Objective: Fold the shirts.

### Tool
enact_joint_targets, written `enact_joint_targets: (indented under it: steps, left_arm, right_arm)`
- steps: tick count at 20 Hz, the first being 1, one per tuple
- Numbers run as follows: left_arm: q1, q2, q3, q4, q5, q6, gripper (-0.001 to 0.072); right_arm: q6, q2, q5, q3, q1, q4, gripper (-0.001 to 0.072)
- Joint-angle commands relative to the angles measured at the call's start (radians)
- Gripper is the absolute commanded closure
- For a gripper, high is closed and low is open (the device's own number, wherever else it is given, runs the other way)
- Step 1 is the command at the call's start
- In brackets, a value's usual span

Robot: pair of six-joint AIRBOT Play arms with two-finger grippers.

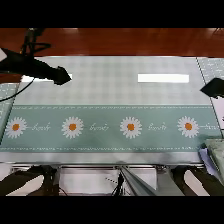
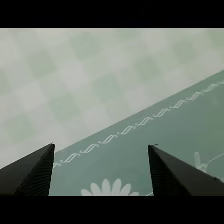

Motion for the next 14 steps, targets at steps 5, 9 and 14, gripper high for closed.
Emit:
enact_joint_targets:
  steps: [5, 9, 14]
  left_arm:
    - [-0.106, -0.011, 0.015, 0.248, -0.058, -0.217, -0.0011]
    - [-0.106, -0.011, 0.015, 0.248, -0.058, -0.217, -0.0012]
    - [-0.106, -0.011, 0.015, 0.248, -0.058, -0.217, -0.0011]
  right_arm:
    - [0.018, -0.133, -0.021, 0.001, 0.254, -0.167, 0.0109]
    - [0.018, -0.133, -0.021, 0.001, 0.254, -0.166, 0.0109]
    - [0.018, -0.133, -0.021, 0.001, 0.254, -0.166, 0.0109]
